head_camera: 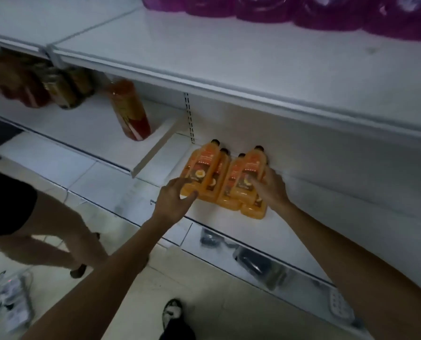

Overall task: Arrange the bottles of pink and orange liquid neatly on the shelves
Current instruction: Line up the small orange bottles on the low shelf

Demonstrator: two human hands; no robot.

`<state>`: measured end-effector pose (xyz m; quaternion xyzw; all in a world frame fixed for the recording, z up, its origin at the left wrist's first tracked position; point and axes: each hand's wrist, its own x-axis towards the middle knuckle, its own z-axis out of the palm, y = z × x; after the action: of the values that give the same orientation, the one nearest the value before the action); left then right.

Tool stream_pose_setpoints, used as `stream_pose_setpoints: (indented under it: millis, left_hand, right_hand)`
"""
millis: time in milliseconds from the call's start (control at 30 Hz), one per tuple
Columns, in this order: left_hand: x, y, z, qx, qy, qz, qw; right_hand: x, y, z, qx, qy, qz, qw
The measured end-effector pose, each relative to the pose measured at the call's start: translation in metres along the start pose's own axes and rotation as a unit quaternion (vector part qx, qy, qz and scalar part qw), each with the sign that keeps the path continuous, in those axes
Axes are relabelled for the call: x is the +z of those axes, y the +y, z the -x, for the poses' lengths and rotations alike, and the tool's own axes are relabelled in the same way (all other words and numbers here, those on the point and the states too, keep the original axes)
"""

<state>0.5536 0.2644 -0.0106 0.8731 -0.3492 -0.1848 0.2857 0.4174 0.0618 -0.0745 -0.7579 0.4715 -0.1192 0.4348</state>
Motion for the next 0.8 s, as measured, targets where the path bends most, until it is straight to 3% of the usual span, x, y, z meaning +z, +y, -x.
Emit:
stream_pose_setpoints:
  millis: [100,200,300,433,600,800]
  left_hand:
    - [-0.001,-0.031,-0.047,-0.014,-0.034,0.015,0.999]
    - [0.013,-0.038,-0.087,-0.084,-0.059,0.064,0.993]
    - [0.035,-0.043,-0.111,-0.113,-0.110,0.154,0.976]
    - [0.056,-0.062,-0.131,-0.091,-0.164,0.148,0.971]
    - [0.053,-0.043,-0.113,-0.061,-0.181,0.144,0.971]
    - [0.102,-0.011,-0.098,-0.061,-0.174,0.114,0.976]
  right_hand:
    - [0.028,0.027,-0.019,0.100,0.006,-0.023,0.995]
    - [0.033,0.016,-0.012,0.143,0.006,-0.096,0.985]
    - [0.035,0.018,-0.010,0.141,0.003,-0.139,0.980]
    - [0.042,0.031,-0.006,0.109,0.021,-0.193,0.975]
    - [0.039,0.037,0.006,0.102,0.063,-0.197,0.973]
    - [-0.004,0.072,0.026,0.131,0.109,-0.169,0.971]
